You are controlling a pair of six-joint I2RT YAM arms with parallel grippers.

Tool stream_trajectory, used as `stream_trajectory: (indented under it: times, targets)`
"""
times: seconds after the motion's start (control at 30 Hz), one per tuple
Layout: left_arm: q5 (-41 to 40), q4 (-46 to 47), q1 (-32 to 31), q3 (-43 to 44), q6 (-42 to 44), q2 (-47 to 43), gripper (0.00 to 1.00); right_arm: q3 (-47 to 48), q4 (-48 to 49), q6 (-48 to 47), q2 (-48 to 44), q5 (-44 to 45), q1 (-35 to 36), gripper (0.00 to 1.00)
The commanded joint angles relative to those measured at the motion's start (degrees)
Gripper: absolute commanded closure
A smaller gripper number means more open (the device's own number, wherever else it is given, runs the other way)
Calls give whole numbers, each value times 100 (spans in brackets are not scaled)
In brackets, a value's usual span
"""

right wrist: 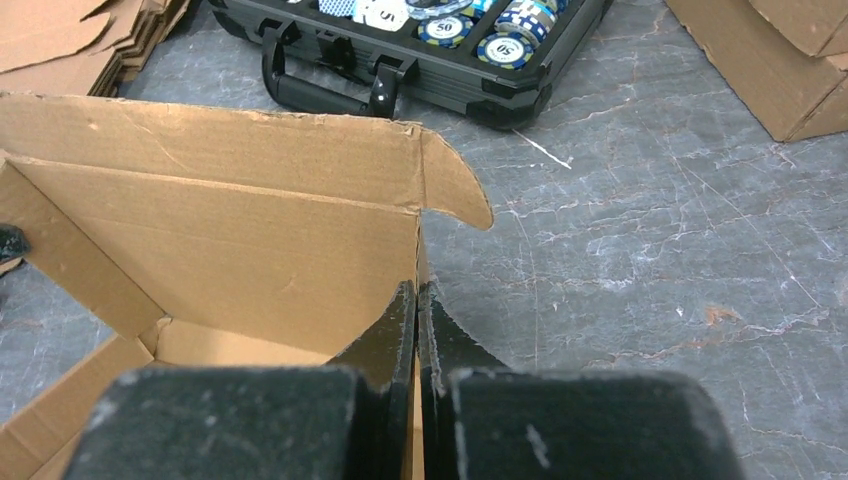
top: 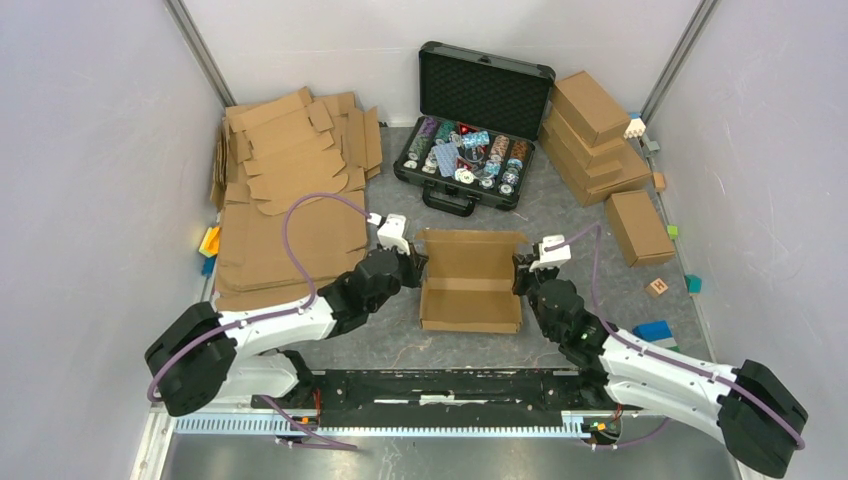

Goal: Fold the paper box

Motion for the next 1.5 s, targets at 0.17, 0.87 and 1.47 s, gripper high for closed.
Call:
stream_trajectory:
  times: [0.17, 0.87, 1.47]
  targets:
    - [283, 388, -405, -401, -157, -360, 98, 66, -547, 290, -465, -1307, 149, 100]
    - [223, -221, -1283, -563, 570, -910, 98, 408, -2101, 421, -1113, -1968, 149, 93]
    - [-452, -909, -1611, -245, 714, -757, 98, 1416, -3479, 343, -1035, -1571, 149, 43]
